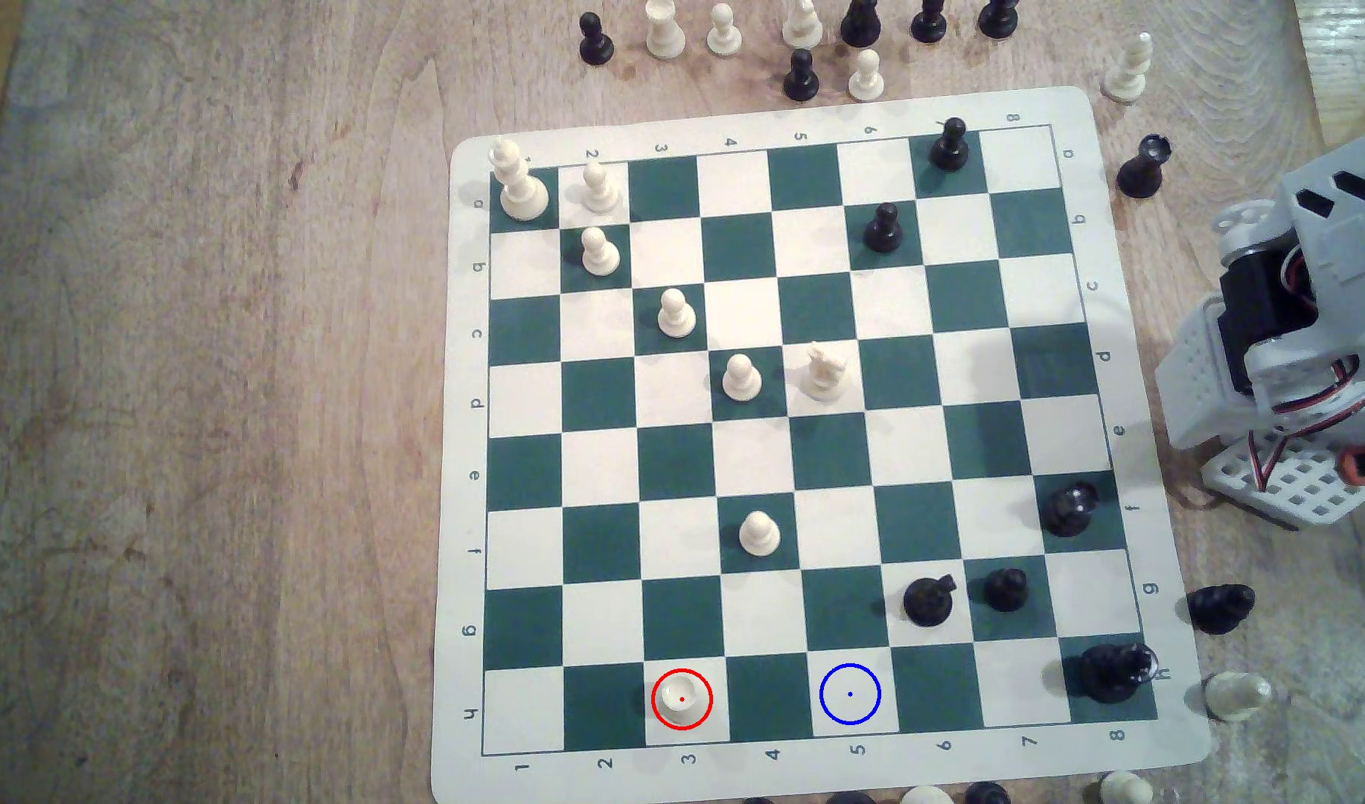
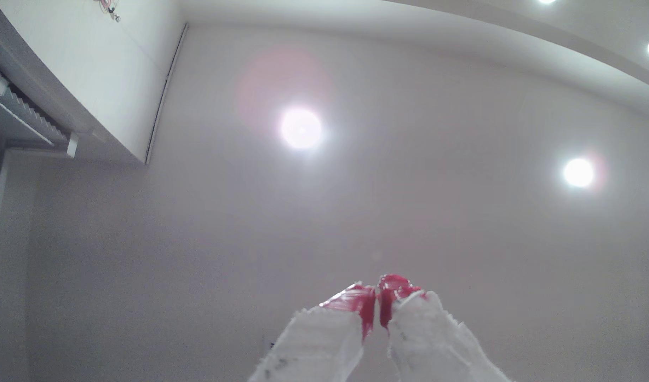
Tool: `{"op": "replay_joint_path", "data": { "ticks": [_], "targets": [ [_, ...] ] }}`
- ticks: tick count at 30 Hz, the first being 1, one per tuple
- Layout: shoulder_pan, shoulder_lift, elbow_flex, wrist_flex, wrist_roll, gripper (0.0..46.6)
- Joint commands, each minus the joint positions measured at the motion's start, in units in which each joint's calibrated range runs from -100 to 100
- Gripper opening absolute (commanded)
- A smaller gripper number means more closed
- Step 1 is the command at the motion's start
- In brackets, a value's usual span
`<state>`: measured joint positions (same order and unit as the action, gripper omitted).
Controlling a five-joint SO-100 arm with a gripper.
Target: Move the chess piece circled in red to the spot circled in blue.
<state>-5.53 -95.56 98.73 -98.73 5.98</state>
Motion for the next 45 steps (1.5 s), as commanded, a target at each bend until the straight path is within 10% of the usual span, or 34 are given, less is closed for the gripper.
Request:
{"op": "replay_joint_path", "data": {
  "ticks": [1,24,37,45],
  "targets": [
    [0.41,-0.28,1.27,4.21,0.1,0.2],
    [1.19,0.14,-9.25,95.94,-0.34,0.2],
    [-3.66,31.89,-33.46,117.64,-0.68,2.6],
    [-8.59,44.37,-37.81,118.22,-6.3,9.5]
  ]
}}
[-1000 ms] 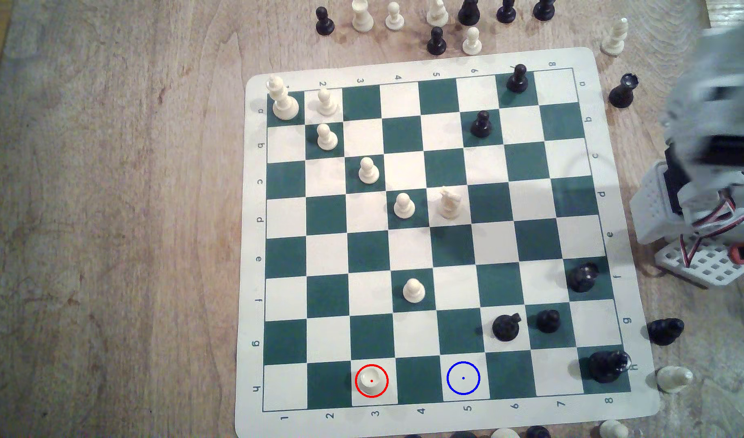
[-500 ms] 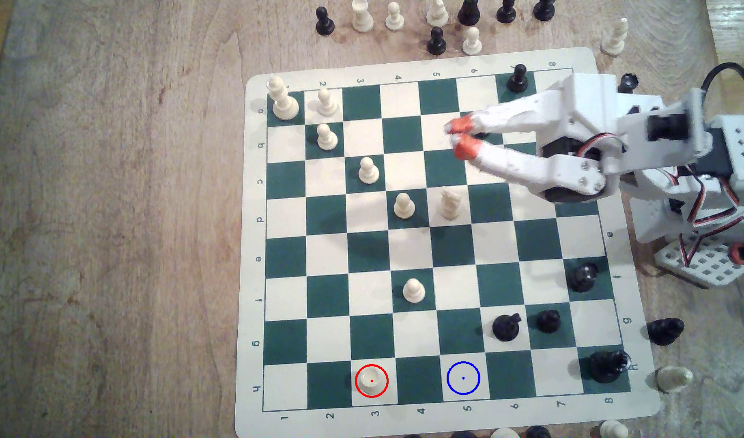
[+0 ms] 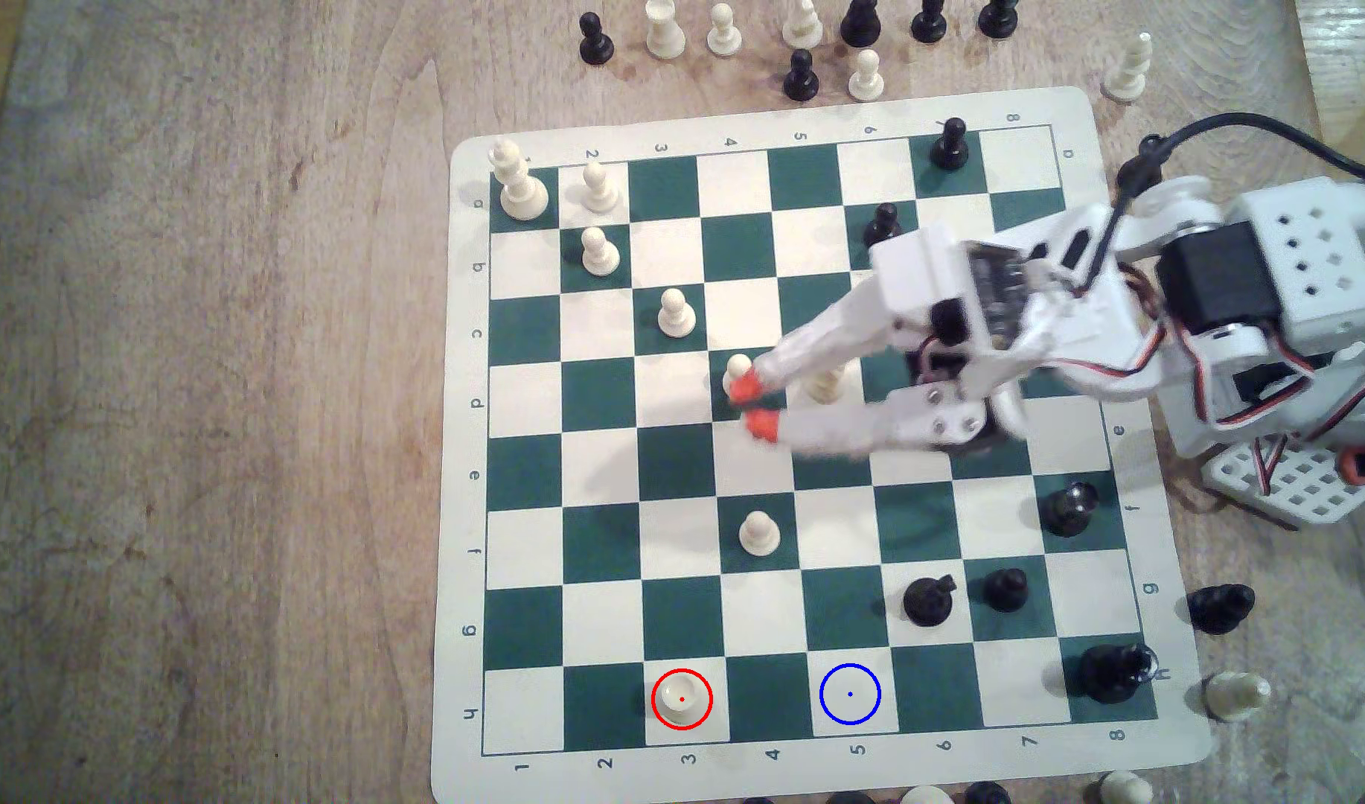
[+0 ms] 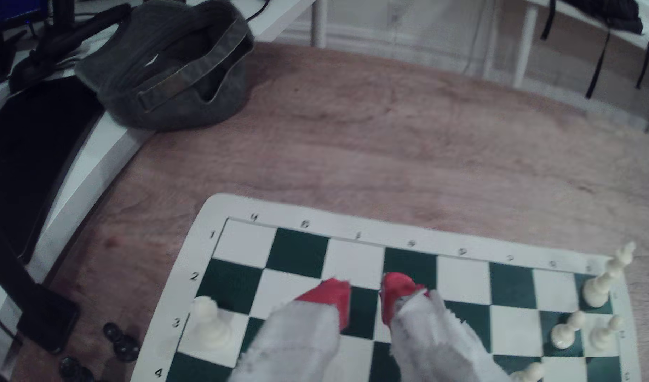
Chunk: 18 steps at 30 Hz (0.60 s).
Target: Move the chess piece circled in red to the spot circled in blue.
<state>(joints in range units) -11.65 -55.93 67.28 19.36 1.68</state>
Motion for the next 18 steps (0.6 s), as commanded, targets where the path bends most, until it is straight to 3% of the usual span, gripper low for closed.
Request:
{"op": "replay_joint_path", "data": {
  "ticks": [1,8,18],
  "targets": [
    [-3.72,7.03,-6.99,0.21,-2.05,12.7],
    [-7.55,19.85,-13.34,0.21,-1.56,15.6],
    [-8.88,44.13,-36.28,10.69,-2.3,16.7]
  ]
}}
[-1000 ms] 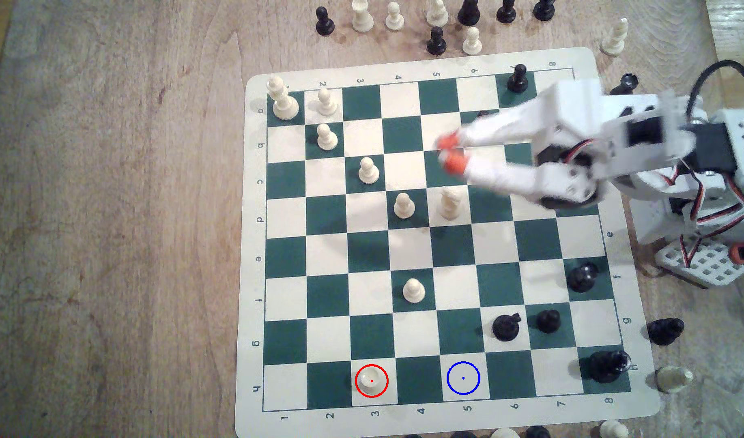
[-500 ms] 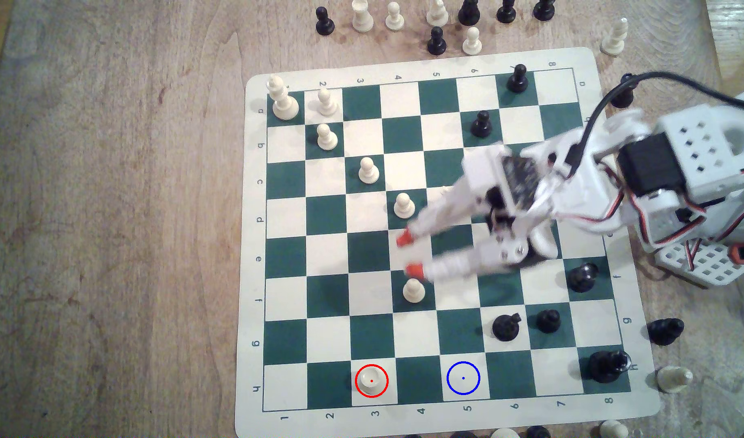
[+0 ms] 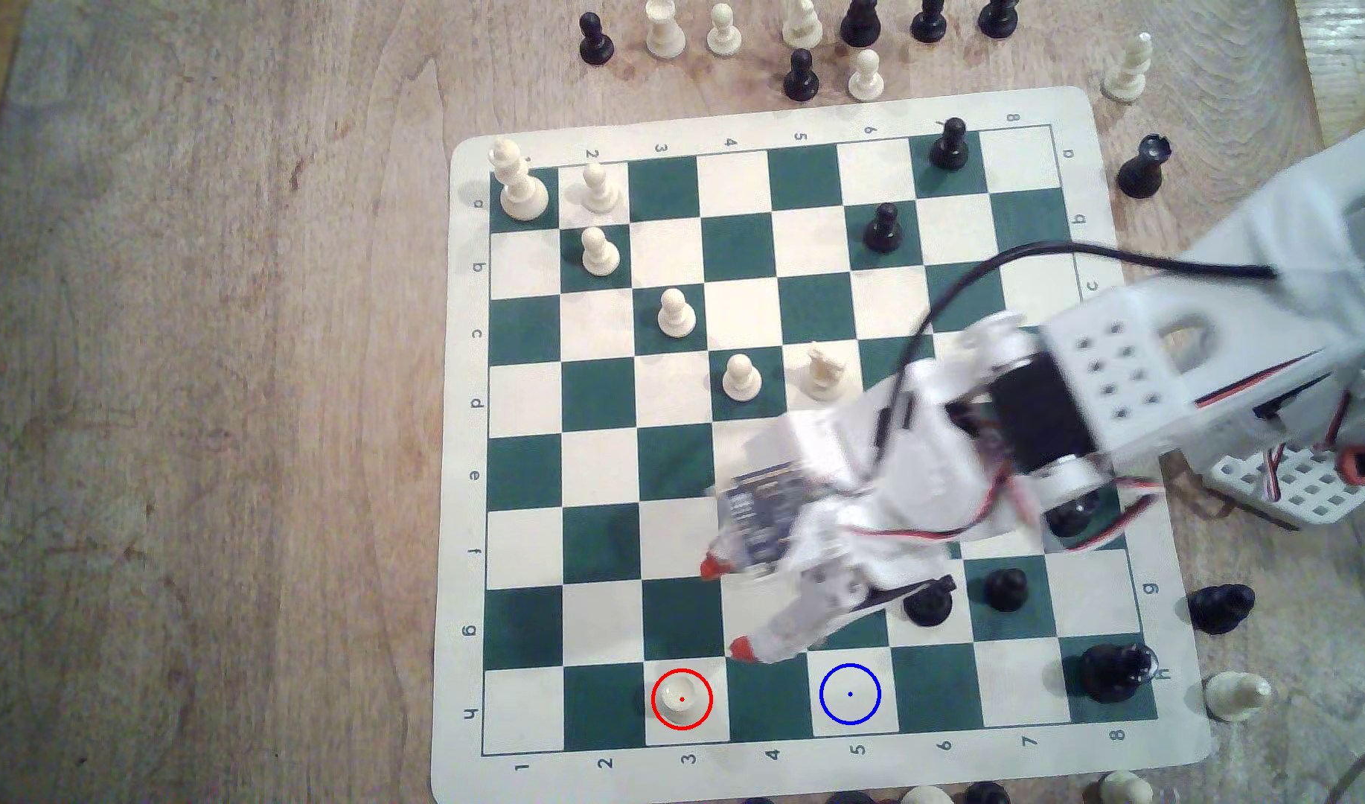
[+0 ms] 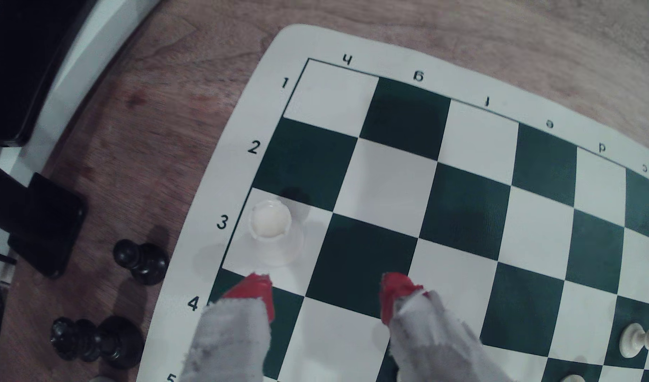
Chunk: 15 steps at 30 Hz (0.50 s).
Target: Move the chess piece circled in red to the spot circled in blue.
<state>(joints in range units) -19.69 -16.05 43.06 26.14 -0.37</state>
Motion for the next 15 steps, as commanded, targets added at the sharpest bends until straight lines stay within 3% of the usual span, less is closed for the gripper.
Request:
{"op": "replay_joint_path", "data": {
  "ticks": [1,15],
  "targets": [
    [-1.08,7.39,-15.77,6.38,-0.68,16.7],
    [-3.11,17.06,-27.56,11.54,-1.95,14.8]
  ]
}}
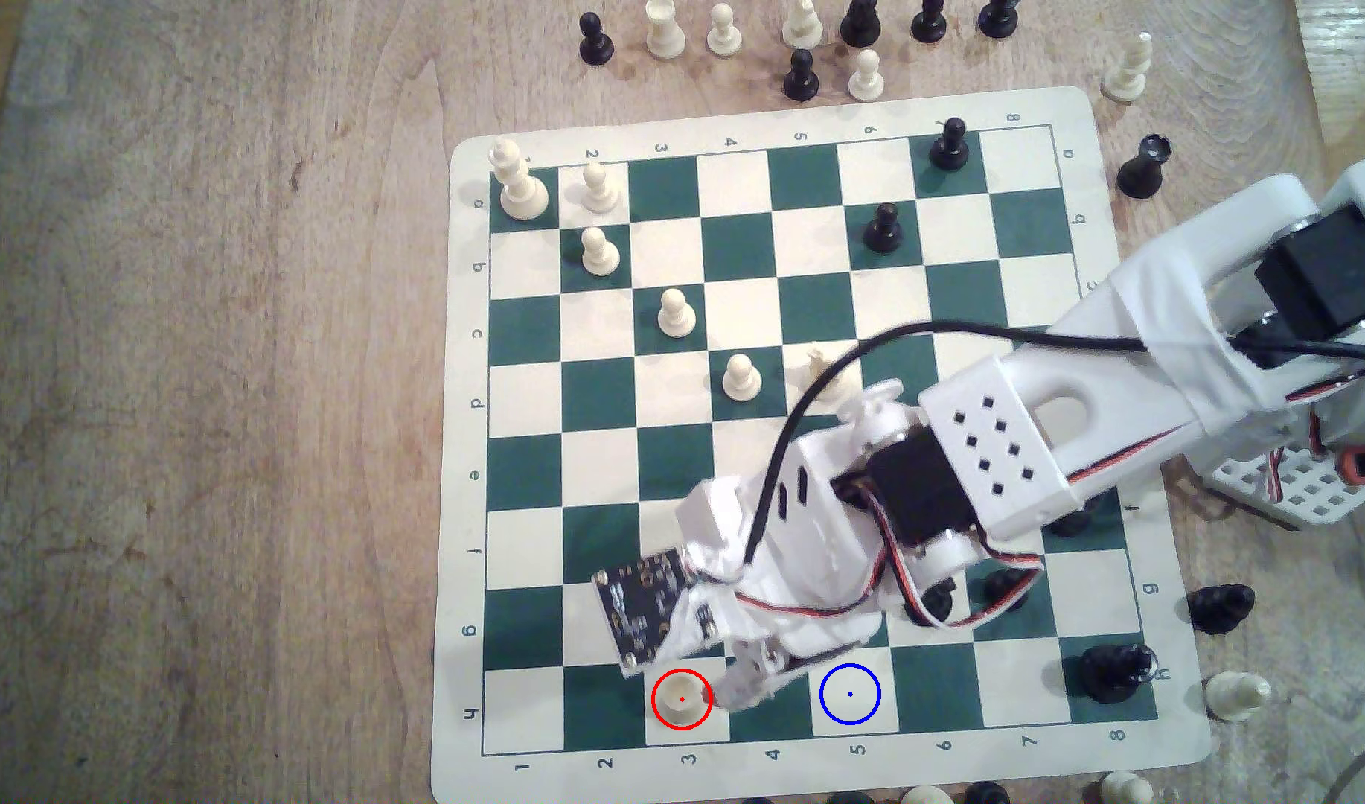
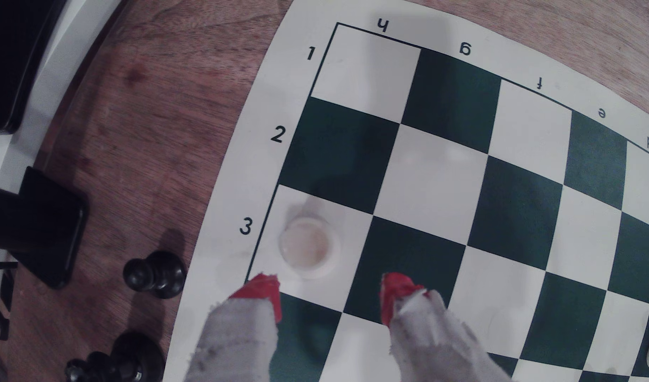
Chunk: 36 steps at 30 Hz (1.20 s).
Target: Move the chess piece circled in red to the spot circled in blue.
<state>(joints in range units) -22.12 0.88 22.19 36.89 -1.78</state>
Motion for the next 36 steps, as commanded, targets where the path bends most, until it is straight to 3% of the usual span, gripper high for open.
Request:
{"op": "replay_joint_path", "data": {
  "ticks": [1,16,36],
  "targets": [
    [-0.91,0.65,-7.41,1.03,-0.54,14.6],
    [-1.38,8.46,-16.29,2.99,-0.63,12.0],
    [-1.69,10.67,-17.93,3.73,-0.68,11.0]
  ]
}}
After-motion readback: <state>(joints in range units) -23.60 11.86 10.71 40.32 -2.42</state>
